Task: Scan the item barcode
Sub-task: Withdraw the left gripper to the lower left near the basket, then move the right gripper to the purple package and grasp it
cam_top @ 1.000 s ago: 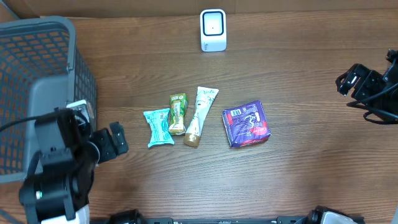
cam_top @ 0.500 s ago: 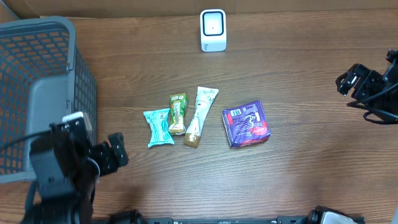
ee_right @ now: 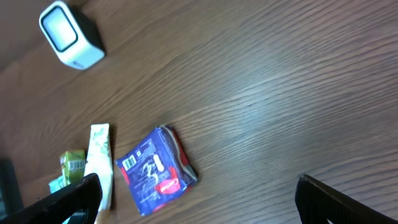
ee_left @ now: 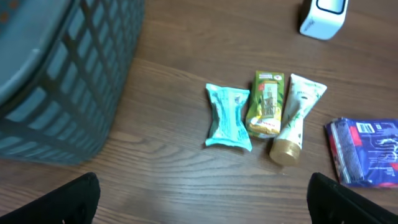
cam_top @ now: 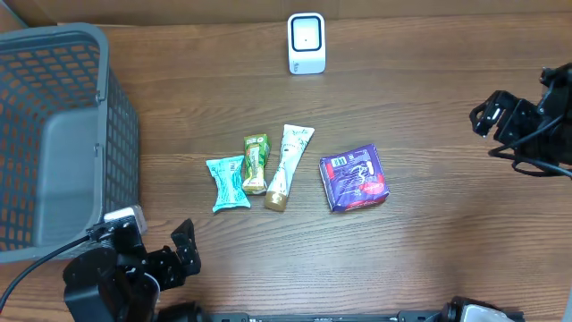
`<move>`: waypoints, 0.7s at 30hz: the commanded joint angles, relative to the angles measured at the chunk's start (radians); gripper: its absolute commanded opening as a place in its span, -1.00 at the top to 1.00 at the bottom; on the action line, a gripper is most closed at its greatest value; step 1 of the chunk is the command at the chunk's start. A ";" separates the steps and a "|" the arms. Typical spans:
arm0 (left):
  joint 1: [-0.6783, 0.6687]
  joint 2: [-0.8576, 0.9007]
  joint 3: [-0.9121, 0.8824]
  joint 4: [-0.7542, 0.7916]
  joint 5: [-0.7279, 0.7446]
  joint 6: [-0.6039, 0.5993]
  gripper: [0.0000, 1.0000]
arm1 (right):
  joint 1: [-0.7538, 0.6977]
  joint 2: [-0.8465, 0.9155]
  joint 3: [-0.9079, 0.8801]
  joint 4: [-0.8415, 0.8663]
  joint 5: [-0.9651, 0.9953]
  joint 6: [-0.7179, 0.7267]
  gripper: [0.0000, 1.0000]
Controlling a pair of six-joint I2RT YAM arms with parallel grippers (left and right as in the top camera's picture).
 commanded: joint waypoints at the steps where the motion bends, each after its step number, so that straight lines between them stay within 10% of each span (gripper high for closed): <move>1: 0.005 -0.007 0.002 0.009 0.027 -0.004 -1.00 | 0.031 -0.001 -0.003 -0.010 -0.008 -0.032 -1.00; 16: 0.005 -0.007 0.002 0.008 0.025 -0.007 -0.99 | 0.139 0.004 -0.003 -0.014 -0.007 -0.044 -1.00; 21: 0.005 -0.006 0.001 0.084 -0.173 0.069 -0.99 | 0.149 0.018 -0.003 -0.013 -0.007 -0.044 -1.00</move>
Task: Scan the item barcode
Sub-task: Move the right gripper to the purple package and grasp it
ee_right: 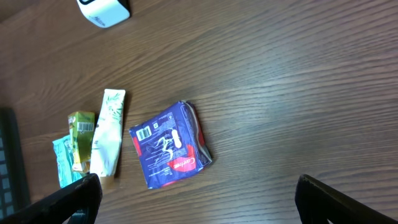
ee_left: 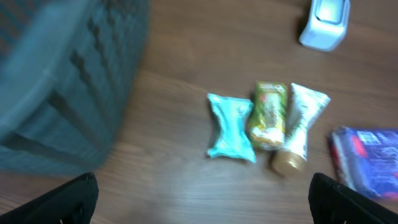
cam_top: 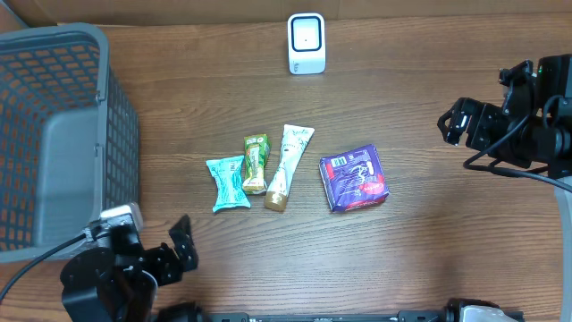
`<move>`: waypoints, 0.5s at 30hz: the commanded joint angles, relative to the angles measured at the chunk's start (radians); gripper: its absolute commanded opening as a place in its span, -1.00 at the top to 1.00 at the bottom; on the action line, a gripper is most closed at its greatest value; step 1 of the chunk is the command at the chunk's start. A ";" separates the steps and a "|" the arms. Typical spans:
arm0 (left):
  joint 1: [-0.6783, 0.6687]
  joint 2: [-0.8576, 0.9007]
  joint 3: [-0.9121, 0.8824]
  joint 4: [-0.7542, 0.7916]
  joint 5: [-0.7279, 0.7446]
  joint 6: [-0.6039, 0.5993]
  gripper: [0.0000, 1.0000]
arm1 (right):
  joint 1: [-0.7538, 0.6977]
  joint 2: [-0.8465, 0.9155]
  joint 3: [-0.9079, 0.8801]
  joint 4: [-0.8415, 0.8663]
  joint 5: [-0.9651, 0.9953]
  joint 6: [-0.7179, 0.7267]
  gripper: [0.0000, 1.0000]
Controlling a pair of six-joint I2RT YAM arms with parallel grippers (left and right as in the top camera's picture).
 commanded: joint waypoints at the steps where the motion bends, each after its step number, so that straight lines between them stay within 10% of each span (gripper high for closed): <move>1: 0.005 -0.006 -0.002 0.054 -0.187 0.062 -0.99 | 0.006 0.016 -0.003 0.004 0.000 -0.007 -1.00; 10: 0.005 0.005 -0.093 0.322 -0.211 0.079 -0.99 | 0.006 0.082 -0.003 0.000 0.000 -0.007 -0.96; 15: 0.005 0.010 -0.217 0.515 -0.063 0.295 -0.99 | 0.006 0.089 -0.003 -0.002 0.000 -0.042 -0.89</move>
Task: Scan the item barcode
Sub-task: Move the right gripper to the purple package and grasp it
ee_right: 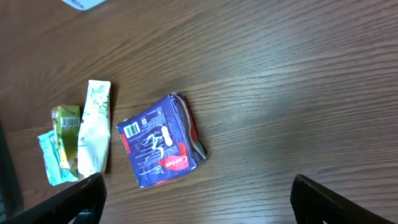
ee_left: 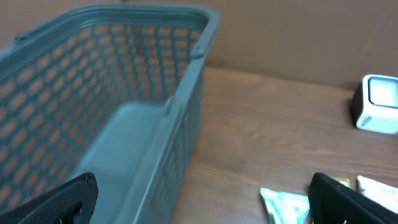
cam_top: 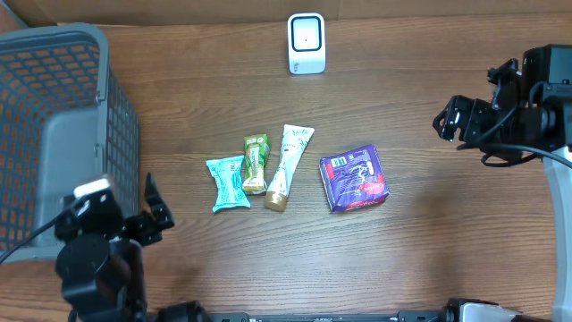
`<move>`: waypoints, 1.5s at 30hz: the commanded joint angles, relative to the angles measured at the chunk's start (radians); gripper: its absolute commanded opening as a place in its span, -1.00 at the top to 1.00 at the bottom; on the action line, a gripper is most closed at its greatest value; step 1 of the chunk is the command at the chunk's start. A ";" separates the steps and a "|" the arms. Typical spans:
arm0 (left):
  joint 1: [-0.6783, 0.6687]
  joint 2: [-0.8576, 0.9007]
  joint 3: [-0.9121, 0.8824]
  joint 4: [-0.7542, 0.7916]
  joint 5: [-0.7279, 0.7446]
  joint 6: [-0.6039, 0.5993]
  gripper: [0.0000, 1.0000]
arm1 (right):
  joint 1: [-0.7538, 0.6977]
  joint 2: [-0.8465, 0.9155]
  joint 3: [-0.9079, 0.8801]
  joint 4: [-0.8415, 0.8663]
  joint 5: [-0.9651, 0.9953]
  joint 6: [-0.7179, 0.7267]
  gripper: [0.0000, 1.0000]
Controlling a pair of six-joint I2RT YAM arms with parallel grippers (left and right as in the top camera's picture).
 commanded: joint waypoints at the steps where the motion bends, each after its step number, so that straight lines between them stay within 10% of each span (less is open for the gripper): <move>1: 0.005 0.006 -0.085 0.064 0.166 0.212 -0.99 | 0.006 -0.005 0.000 0.001 -0.001 -0.027 -0.89; 13: 0.005 0.006 -0.246 0.243 0.344 0.251 -0.99 | 0.006 -0.005 0.000 0.000 -0.001 -0.027 -0.90; 45: 0.005 0.011 -0.246 -0.098 0.193 0.258 -0.99 | 0.006 -0.004 0.000 -0.064 -0.103 -0.153 -0.98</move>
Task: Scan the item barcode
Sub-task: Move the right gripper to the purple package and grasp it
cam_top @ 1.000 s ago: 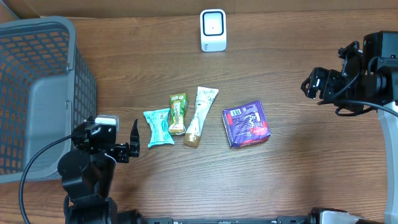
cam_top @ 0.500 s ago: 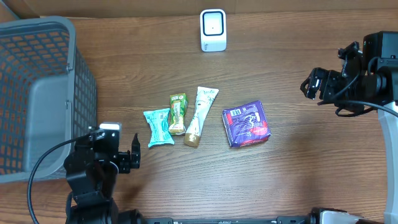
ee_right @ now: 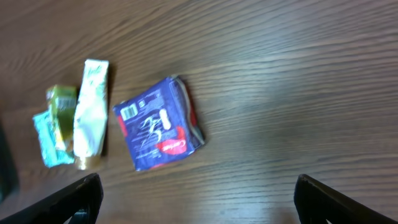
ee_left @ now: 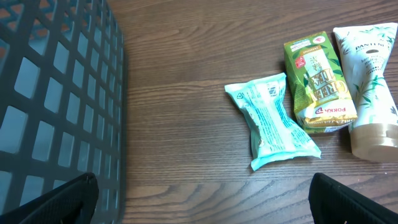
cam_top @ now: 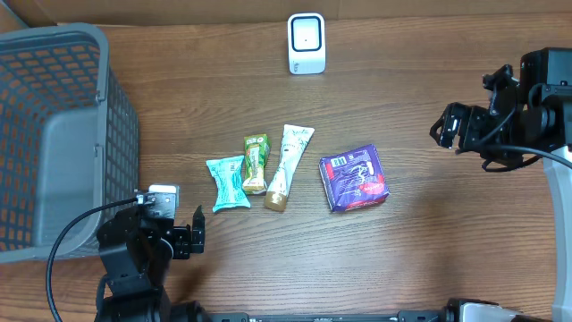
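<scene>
A white barcode scanner (cam_top: 306, 43) stands at the table's far edge. In a row mid-table lie a teal packet (cam_top: 228, 182), a green box (cam_top: 255, 164), a white tube (cam_top: 290, 165) and a blue packet (cam_top: 354, 177) with its barcode label facing up. My left gripper (cam_top: 186, 237) hovers open at the front left; the teal packet (ee_left: 273, 118) and green box (ee_left: 316, 84) lie ahead of it. My right gripper (cam_top: 450, 128) hangs open to the right of the row, with the blue packet (ee_right: 155, 130) in its view. Neither gripper holds anything.
A large grey mesh basket (cam_top: 54, 134) fills the left side; its wall (ee_left: 56, 106) runs close beside my left gripper. Bare wood lies between the blue packet and my right arm.
My left gripper has moved right, away from the basket. Its camera now looks down on the teal packet and green box, not at the basket. The right gripper has barely shifted.
At first my left gripper sat open at the front left and my right gripper at the far right edge. The right one then stood further in over the table. The left one faced the basket, and now faces the row of items. No item has moved.
</scene>
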`<move>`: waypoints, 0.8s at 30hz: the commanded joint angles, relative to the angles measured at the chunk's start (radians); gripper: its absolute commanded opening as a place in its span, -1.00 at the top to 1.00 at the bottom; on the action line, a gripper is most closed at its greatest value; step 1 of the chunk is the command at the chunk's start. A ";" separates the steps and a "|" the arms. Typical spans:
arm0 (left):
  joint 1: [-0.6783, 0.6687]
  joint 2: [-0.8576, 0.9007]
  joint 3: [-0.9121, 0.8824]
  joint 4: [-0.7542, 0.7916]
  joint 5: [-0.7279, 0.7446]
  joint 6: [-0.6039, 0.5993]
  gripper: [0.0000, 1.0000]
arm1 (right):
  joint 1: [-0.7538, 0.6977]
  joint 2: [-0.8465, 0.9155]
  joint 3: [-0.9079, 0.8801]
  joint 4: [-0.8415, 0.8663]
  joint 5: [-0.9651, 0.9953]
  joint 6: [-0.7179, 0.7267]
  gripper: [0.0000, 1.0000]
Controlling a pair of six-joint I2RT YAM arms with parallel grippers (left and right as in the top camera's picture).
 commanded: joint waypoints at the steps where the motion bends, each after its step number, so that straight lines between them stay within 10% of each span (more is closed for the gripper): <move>1: 0.005 -0.001 -0.003 0.001 -0.008 0.019 -0.99 | 0.007 -0.003 0.000 -0.006 -0.087 -0.107 -0.98; 24: 0.005 -0.001 -0.003 0.001 -0.008 0.019 -0.99 | 0.069 0.403 0.000 0.030 -0.351 -0.381 -0.88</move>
